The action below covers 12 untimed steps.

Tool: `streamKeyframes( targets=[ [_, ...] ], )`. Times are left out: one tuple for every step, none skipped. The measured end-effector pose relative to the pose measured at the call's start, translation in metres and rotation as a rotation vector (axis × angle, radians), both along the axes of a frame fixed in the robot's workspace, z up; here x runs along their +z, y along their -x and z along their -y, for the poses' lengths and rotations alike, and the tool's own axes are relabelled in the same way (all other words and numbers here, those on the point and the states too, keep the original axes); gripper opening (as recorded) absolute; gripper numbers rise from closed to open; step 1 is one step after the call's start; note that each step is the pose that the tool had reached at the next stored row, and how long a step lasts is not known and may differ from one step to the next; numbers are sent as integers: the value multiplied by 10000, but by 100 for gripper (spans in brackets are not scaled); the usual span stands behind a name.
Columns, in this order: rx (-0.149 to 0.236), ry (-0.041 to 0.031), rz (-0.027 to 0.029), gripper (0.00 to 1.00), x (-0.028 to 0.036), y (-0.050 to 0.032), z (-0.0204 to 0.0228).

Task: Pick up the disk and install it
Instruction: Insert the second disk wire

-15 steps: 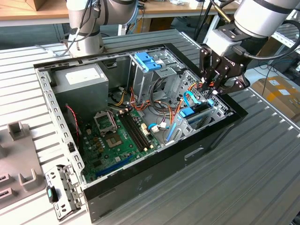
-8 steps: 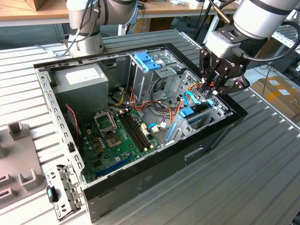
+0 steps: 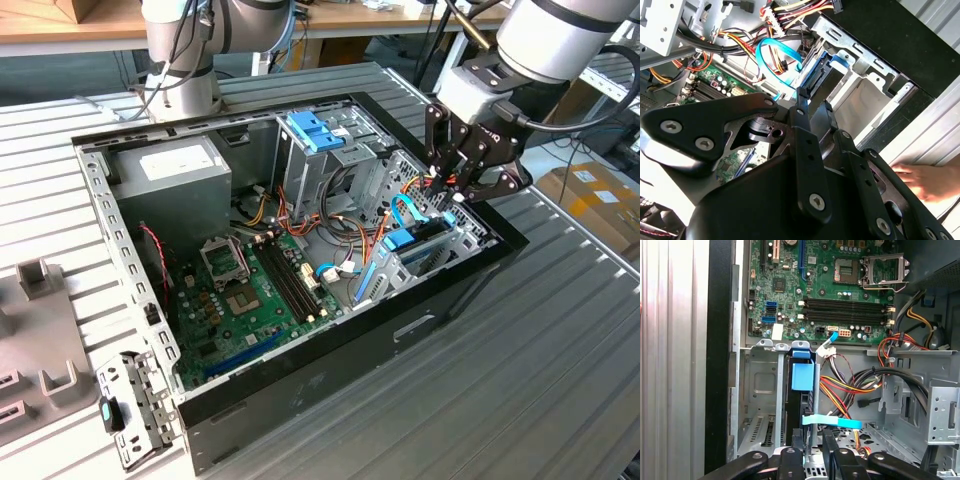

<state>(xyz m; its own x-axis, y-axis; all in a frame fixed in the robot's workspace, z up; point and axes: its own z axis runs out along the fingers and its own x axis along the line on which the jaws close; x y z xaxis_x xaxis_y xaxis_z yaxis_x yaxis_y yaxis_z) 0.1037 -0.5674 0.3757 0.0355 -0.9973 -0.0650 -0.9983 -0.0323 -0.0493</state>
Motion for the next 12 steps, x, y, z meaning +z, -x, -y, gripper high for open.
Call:
streamKeyframes(
  targets=[
    [-1,-1,0,30,0,0,-1],
    [-2,0,0,30,0,-2,-3],
    [0,0,0,30,0,-6,-5],
    [0,0,0,30,0,-12,-9],
    [0,1,0,30,0,-18,-15],
    [0,1,1,30,0,-30,-21],
    [0,0,1,30,0,-57,-34],
    [2,0,1,30,0,-86,-46],
    [4,0,1,30,-1,-111,-55],
    [9,0,1,30,-1,-130,-63],
    [14,0,1,30,-1,-147,-71],
    [24,-1,1,30,-2,-186,-90]
  ],
)
